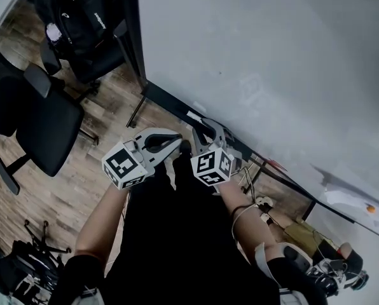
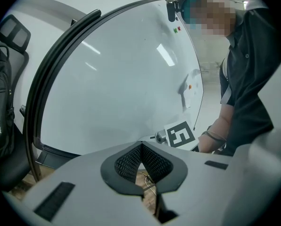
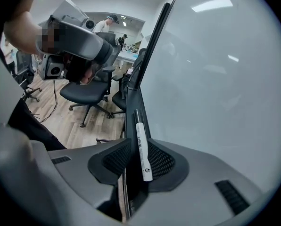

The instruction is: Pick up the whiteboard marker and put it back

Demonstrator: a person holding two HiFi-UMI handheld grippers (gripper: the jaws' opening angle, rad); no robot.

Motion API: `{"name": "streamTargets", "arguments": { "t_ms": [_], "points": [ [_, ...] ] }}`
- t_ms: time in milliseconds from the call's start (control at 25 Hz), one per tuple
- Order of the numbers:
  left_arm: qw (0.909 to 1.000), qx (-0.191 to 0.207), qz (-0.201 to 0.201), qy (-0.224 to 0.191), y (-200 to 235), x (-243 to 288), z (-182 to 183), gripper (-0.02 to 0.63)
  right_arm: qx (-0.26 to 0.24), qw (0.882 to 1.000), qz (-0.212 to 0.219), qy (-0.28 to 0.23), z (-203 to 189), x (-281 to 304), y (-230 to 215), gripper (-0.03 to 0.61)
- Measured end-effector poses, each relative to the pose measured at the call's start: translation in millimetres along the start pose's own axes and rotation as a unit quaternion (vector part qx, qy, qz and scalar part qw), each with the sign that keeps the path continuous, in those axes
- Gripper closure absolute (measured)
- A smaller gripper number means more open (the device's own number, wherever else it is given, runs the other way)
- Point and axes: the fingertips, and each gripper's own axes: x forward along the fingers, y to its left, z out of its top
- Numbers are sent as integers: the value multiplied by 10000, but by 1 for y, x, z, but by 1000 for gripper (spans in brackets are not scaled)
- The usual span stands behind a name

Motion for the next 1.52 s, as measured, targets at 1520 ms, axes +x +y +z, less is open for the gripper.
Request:
{"name": "streamTargets", "arguments": {
  "t_ms": [1520],
  "points": [
    [9999,-98,-73,28,-5,-15,-13,601,-525,9960,-710,110,13,-2,-11,505]
  ]
}}
